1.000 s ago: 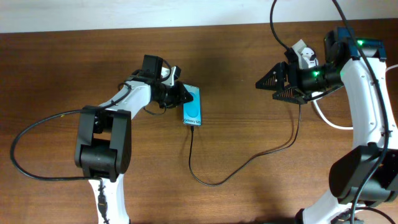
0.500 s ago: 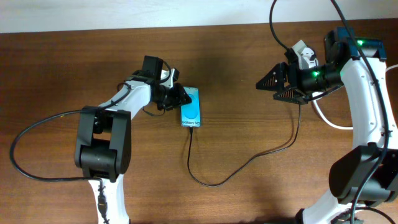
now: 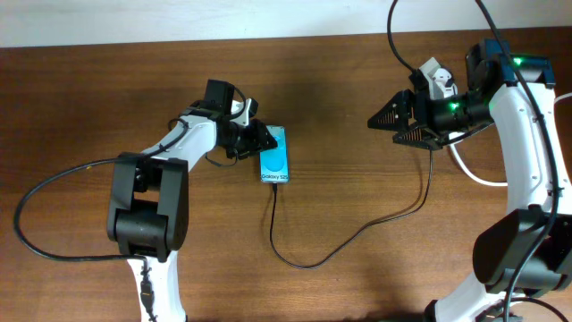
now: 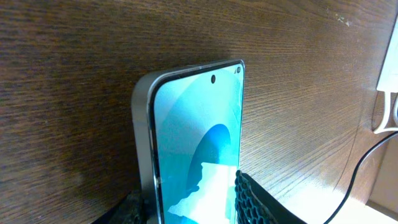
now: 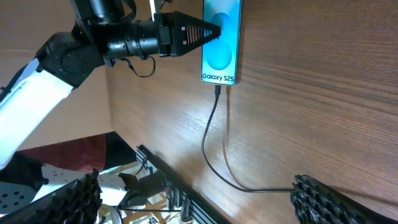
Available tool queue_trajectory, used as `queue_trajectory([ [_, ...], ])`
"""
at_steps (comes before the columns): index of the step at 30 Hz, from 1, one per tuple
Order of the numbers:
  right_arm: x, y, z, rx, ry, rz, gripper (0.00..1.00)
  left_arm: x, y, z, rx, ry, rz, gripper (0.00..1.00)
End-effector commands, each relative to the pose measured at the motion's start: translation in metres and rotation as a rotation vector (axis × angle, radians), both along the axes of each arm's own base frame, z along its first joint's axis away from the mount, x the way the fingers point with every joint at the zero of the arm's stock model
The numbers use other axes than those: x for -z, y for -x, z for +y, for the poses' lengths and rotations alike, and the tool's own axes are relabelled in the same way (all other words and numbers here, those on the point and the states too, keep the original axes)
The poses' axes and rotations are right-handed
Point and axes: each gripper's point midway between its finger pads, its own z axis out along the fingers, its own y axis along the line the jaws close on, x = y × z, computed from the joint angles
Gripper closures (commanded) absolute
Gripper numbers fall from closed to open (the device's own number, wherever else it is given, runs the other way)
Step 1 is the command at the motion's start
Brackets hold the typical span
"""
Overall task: Plug charger to phone and switch on socket
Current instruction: 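Lower the phone flat onto the table with the left gripper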
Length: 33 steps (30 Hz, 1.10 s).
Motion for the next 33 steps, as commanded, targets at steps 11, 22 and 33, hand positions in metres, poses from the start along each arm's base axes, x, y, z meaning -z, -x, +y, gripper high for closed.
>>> queue_trajectory([
  [11, -0.011, 0.0, -0.002, -0.009, 0.017, -0.054, 0.03, 0.021, 0.003, 0.026, -0.045, -0.153, 0.026, 0.56],
  [22, -0.011, 0.0, -0.002, -0.009, 0.017, -0.054, 0.03, 0.025, 0.004, 0.032, -0.053, -0.187, 0.034, 0.54],
  [33, -0.011, 0.0, -0.002, -0.009, 0.017, -0.054, 0.03, 0.028, 0.01, 0.037, -0.057, -0.219, 0.061, 0.54],
])
